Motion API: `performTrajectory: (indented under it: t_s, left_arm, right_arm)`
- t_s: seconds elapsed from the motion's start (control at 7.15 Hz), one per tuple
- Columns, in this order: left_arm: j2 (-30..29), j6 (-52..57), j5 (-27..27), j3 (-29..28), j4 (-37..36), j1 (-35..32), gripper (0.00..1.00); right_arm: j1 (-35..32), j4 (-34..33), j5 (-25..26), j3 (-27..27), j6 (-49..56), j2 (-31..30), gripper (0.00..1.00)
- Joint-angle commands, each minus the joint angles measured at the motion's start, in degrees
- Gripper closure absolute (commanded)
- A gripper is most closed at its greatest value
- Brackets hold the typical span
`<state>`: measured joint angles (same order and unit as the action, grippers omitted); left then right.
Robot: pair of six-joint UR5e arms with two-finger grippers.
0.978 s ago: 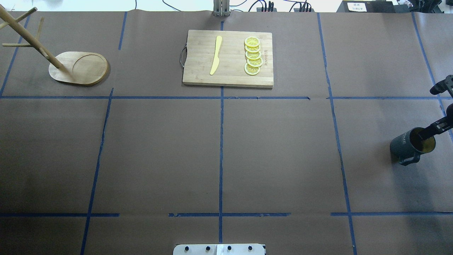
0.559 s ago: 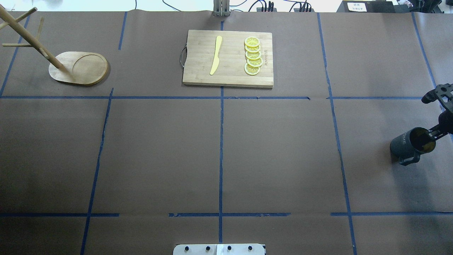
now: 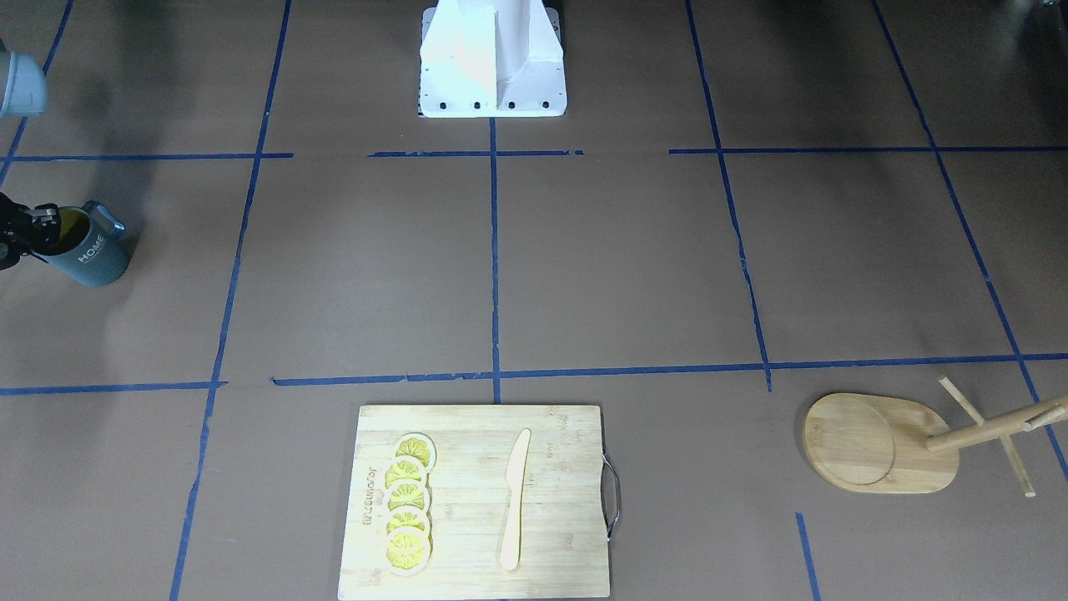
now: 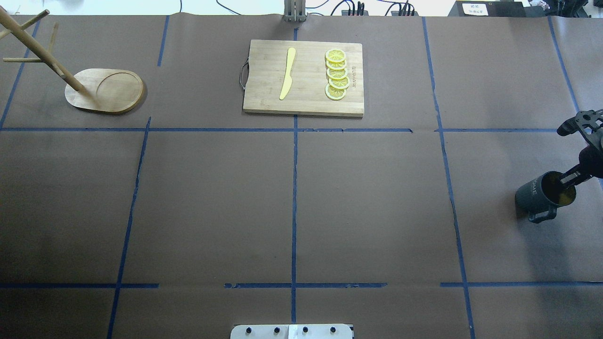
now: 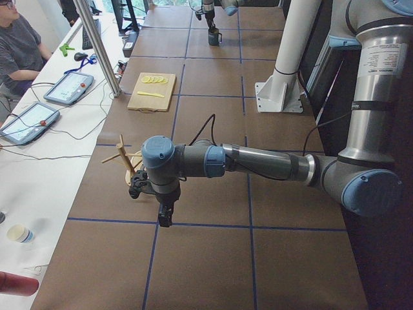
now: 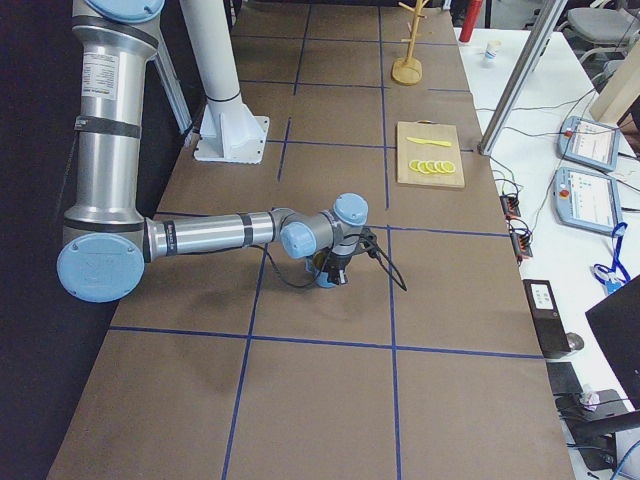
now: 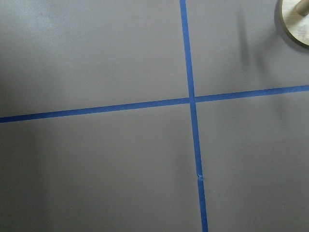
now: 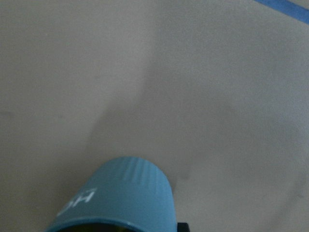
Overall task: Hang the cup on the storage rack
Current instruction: 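Lower the right gripper onto the teal mug rim and grasp it, then carry the teal mug with the right gripper toward the table center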
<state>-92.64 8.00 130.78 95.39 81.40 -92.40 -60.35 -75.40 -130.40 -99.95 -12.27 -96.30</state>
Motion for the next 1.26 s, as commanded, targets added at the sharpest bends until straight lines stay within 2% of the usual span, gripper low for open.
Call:
performTrajectory:
  t_s: [0.0, 0.28, 0.56, 0.7, 0.98, 1.12]
  left_arm:
    - [0.01, 0.00, 0.00, 0.14, -0.02, 0.03, 0.00]
    - [0.01, 0.00, 0.00, 0.40, -0.02, 0.03, 0.00]
    - [0.01, 0.00, 0.00, 0.58, -0.10, 0.03, 0.00]
    - [0.09, 0.00, 0.00, 0.58, -0.19, 0.03, 0.00]
    - [0.01, 0.00, 0.00, 0.58, -0.10, 0.03, 0.00]
    - [0.01, 0.00, 0.00, 0.58, -0.10, 0.03, 0.00]
  right_arm:
    - [-0.74, -0.62, -1.79, -4.87, -10.76, 0.84, 1.00]
    - [-0.30, -0.80, -1.79, -5.96, -28.77, 8.28, 1.00]
    - [4.24, -1.85, -1.18, -5.96, -40.75, 15.31, 1.00]
    - [6.27, -6.12, 0.13, -5.96, -44.99, 21.09, 1.00]
    - [11.97, -16.23, 6.44, -5.96, -48.17, 30.34, 1.00]
    - [14.09, -17.66, 7.25, -5.78, -51.50, 32.64, 1.00]
